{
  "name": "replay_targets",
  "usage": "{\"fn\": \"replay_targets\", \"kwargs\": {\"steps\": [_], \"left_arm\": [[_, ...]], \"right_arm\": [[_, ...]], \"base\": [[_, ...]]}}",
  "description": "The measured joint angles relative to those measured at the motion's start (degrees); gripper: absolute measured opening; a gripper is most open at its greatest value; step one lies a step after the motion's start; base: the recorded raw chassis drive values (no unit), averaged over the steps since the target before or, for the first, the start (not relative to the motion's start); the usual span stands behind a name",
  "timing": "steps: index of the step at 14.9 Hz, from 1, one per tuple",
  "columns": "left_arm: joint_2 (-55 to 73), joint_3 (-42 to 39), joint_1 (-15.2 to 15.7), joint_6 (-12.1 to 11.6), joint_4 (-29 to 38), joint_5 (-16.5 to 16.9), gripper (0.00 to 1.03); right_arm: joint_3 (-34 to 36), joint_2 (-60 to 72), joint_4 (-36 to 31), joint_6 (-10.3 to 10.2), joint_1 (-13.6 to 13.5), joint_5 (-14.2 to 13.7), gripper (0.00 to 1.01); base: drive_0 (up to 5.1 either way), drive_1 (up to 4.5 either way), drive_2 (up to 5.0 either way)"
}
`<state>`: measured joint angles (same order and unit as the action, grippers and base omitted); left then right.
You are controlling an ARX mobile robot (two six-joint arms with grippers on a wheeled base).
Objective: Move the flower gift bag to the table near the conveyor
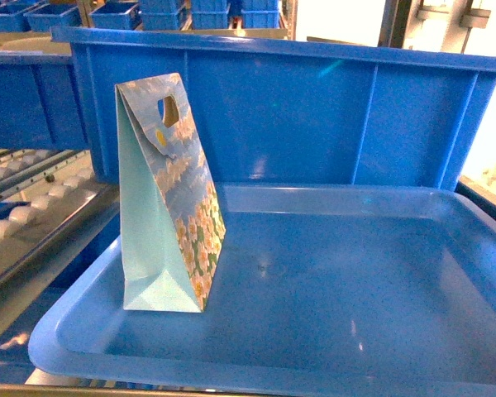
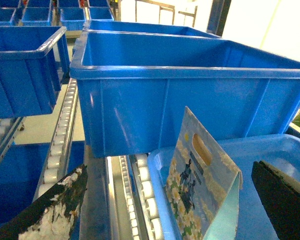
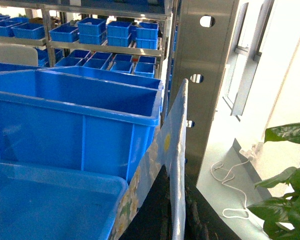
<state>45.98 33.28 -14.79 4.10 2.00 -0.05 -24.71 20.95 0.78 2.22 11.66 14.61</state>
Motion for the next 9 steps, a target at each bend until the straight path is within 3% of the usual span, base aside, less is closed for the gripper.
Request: {"fn": "replay_targets", "kwargs": {"steps": [2,4,6,9], "left_arm": [[0.00,0.00,0.00,0.00,-0.02,0.00,0.98],[0.00,0.00,0.00,0.00,-0.02,0.02,0.98],[0.00,0.00,0.00,0.00,-0.02,0.00,0.98],[0.04,0.00,-0.07,0.00,0.13,-0.13,0.98]], "right_arm": [[0.33,-3.21,2.38,0.52,6.62,5.46,0.03],[1.90,-3.43,0.48,1.68,11.47,7.50,0.03],[3.45,-3.37,0.81,2.60,13.60,7.37,0.03],[3.45,-3.39,0.48,2.99,13.53,7.32,0.03]], "base": [[0.0,0.00,0.0],[0.0,0.00,0.0],[0.0,0.00,0.0],[0.0,0.00,0.0]]}}
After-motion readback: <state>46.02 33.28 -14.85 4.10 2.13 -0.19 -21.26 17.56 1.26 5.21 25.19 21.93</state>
